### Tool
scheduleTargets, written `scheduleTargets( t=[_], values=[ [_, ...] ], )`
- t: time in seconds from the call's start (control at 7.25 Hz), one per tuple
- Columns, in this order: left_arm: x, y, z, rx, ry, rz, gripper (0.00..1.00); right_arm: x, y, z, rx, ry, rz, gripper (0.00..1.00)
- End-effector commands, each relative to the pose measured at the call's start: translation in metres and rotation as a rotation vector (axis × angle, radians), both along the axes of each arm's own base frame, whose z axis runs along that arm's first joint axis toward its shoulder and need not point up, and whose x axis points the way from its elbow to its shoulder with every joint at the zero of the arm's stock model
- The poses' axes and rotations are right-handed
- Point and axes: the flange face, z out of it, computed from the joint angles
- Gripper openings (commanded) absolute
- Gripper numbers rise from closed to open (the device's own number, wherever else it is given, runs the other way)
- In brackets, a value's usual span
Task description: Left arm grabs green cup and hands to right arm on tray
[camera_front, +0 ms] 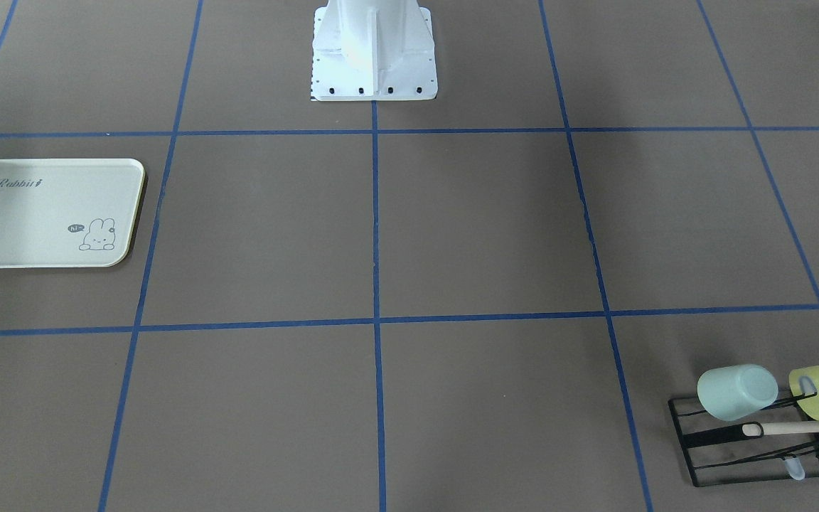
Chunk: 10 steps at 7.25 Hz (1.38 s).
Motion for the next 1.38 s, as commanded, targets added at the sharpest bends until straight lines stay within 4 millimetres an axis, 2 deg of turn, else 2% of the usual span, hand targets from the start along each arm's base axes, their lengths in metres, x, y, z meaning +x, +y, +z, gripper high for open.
scheduleTargets(
  t=[0.0,0.14,0.28,0.41,0.55,0.83,0.97,1.1,1.24],
  values=[
    [0.010,-0.006,0.003,-0.021,-0.032,0.014,1.00,0.012,0.001,0.001,-0.015,-0.002,0.024,1.00],
    [0.013,-0.007,0.001,-0.018,-0.007,0.022,1.00,0.019,0.006,0.004,-0.023,-0.002,0.038,0.99],
    [0.035,-0.011,-0.007,0.004,0.007,0.071,1.00,0.022,0.015,0.008,-0.027,-0.002,0.043,0.99],
    [0.070,-0.031,-0.033,0.043,0.016,0.126,1.00,0.022,0.017,0.007,-0.020,-0.003,0.043,0.99],
    [0.093,-0.044,-0.053,0.049,0.030,0.134,1.00,0.021,0.017,0.007,-0.018,-0.004,0.041,0.99],
    [0.152,-0.082,-0.095,0.082,0.054,0.184,0.99,0.020,0.018,0.008,-0.023,-0.015,0.039,0.99],
    [0.172,-0.104,-0.114,0.065,0.069,0.159,0.99,0.020,0.020,0.012,-0.029,-0.017,0.038,1.00],
    [0.204,-0.116,-0.118,0.058,0.072,0.196,0.99,0.020,0.023,0.014,-0.035,-0.016,0.038,0.99],
    [0.217,-0.134,-0.126,0.031,0.077,0.178,1.00,0.020,0.024,0.017,-0.037,-0.016,0.036,0.99]
  ],
)
